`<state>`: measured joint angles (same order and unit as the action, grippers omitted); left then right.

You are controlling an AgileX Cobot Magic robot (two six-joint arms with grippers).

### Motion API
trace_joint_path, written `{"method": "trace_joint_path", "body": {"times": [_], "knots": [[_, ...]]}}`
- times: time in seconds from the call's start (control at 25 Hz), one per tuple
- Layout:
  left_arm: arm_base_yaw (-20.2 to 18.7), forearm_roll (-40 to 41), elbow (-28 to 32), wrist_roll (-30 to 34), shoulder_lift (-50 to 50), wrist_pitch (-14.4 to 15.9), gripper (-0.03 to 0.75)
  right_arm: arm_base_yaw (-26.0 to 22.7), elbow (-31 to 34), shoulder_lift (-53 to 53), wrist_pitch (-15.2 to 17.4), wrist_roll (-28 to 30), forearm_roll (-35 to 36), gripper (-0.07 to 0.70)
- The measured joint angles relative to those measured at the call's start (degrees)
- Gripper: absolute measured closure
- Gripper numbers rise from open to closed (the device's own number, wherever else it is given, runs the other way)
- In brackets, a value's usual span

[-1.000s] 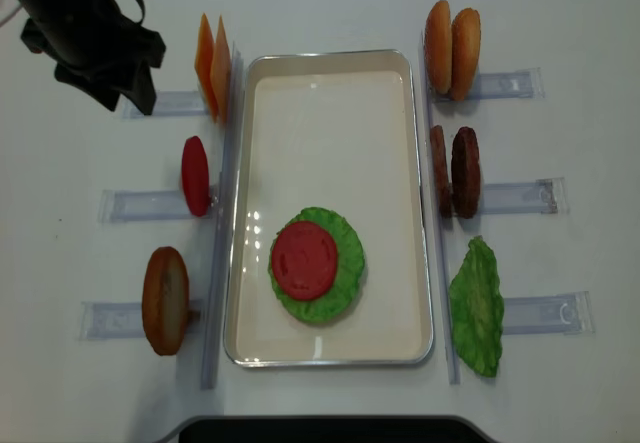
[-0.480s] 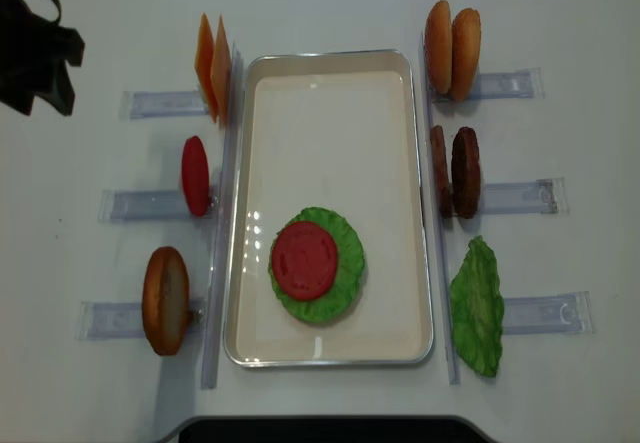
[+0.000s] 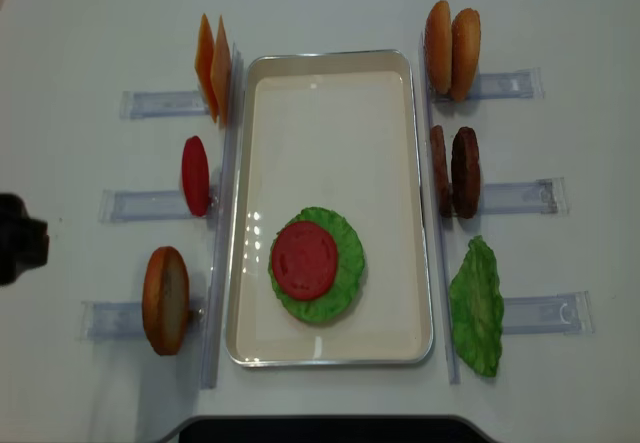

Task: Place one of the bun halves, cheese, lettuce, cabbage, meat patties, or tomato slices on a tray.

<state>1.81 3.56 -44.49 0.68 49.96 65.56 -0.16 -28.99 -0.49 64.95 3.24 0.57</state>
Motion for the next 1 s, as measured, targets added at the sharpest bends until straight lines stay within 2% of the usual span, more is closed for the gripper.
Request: {"method": "trace_joint_path", "body": {"times": [0.2, 0.44, 0.68, 1.0], "knots": [[0.0, -0.3, 8.6, 0.1, -15.2, -0.5, 0.323, 0.0, 0.0, 0.0, 0.0, 0.0, 0.0, 0.365], [0.0, -0.3, 15.6, 0.1, -32.4, -0.5, 0.323, 0.0, 0.0, 0.0, 0.0, 0.0, 0.0, 0.365], [0.0, -0.6, 16.5, 0.1, -48.7, -2.0, 0.324, 0.0, 0.0, 0.0, 0.0, 0.0, 0.0, 0.365], [0.0, -2.1, 17.5, 0.4, -50.8, -1.9, 0.324, 0.0, 0.0, 0.0, 0.0, 0.0, 0.0, 0.365]]}}
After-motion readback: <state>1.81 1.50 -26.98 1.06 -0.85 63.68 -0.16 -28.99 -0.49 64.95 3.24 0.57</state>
